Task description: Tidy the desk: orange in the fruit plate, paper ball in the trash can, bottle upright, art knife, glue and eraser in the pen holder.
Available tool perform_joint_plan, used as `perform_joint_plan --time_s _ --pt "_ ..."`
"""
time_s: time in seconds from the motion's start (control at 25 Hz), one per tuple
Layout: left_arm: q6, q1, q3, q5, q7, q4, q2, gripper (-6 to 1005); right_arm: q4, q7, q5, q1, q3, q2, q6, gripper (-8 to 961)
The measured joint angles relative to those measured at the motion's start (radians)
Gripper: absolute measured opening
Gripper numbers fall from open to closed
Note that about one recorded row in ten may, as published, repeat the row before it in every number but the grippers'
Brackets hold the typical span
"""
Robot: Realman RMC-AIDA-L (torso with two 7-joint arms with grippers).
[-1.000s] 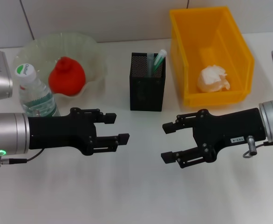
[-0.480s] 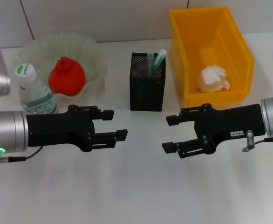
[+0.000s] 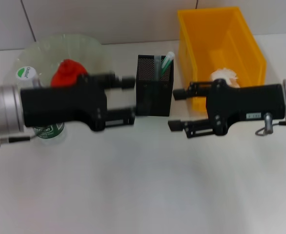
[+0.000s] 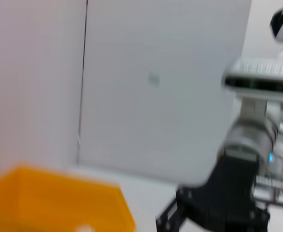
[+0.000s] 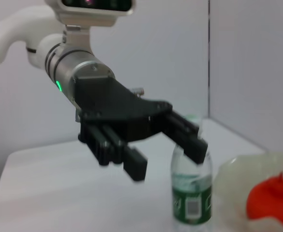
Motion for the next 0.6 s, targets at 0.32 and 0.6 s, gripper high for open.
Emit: perform_joint_plan --time_s 0.32,0.6 --pt "-0.024 0.007 -0.084 -0.169 0.105 0.021 0.0 674 -0.043 0.025 0.107 -0.015 0.059 0.0 0.015 766" --pt "-0.083 0.014 -0.114 -0.256 0.148 0.012 0.0 675 -0.035 0.005 0.227 -0.044 0.138 0.0 0.036 766"
